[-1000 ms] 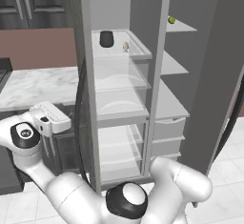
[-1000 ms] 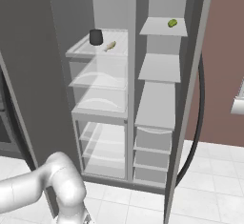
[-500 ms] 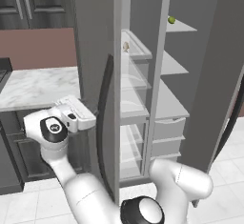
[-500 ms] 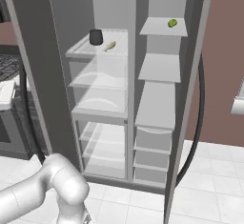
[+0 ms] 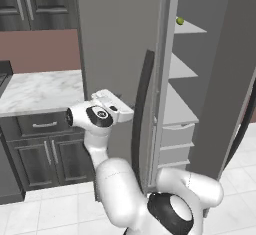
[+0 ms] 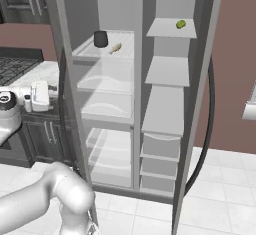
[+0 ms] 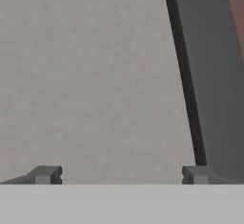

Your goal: Pick up the frozen fish from the freezer, place it on any shelf in the fridge, and close the fridge and freezer doors when done.

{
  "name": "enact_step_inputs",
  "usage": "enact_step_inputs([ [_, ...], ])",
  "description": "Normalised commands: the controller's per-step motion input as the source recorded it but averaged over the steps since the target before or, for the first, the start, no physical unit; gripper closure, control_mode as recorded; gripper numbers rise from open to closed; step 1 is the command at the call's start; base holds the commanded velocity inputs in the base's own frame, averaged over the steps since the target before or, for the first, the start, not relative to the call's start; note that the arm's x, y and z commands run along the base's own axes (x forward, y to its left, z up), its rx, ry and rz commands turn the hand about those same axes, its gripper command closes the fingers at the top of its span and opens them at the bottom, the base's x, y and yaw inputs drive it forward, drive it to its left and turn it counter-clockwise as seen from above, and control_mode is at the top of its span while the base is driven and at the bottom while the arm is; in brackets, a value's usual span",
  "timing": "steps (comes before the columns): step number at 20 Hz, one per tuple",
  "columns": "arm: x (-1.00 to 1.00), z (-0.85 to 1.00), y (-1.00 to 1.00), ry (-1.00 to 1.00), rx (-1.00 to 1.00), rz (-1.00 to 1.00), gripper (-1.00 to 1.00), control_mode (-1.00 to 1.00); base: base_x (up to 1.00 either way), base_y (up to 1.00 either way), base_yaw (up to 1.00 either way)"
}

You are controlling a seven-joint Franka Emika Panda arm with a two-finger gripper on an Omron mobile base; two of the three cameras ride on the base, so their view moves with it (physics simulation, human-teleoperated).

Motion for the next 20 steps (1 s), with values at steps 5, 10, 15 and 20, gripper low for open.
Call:
enact_step_inputs([
  [5, 0.48, 0.00, -1.00, -0.01, 0.05, 0.01, -1.00, -1.00, 0.00, 0.00, 0.00],
  [10, 0.49, 0.03, -1.00, -0.03, 0.03, 0.02, -1.00, -1.00, 0.00, 0.00, 0.00],
  [15, 0.55, 0.03, -1.00, -0.03, 0.02, 0.02, -1.00, -1.00, 0.00, 0.00, 0.00],
  [20, 0.62, 0.00, -0.85, 0.00, 0.03, 0.00, -1.00, -1.00, 0.00, 0.00, 0.00],
])
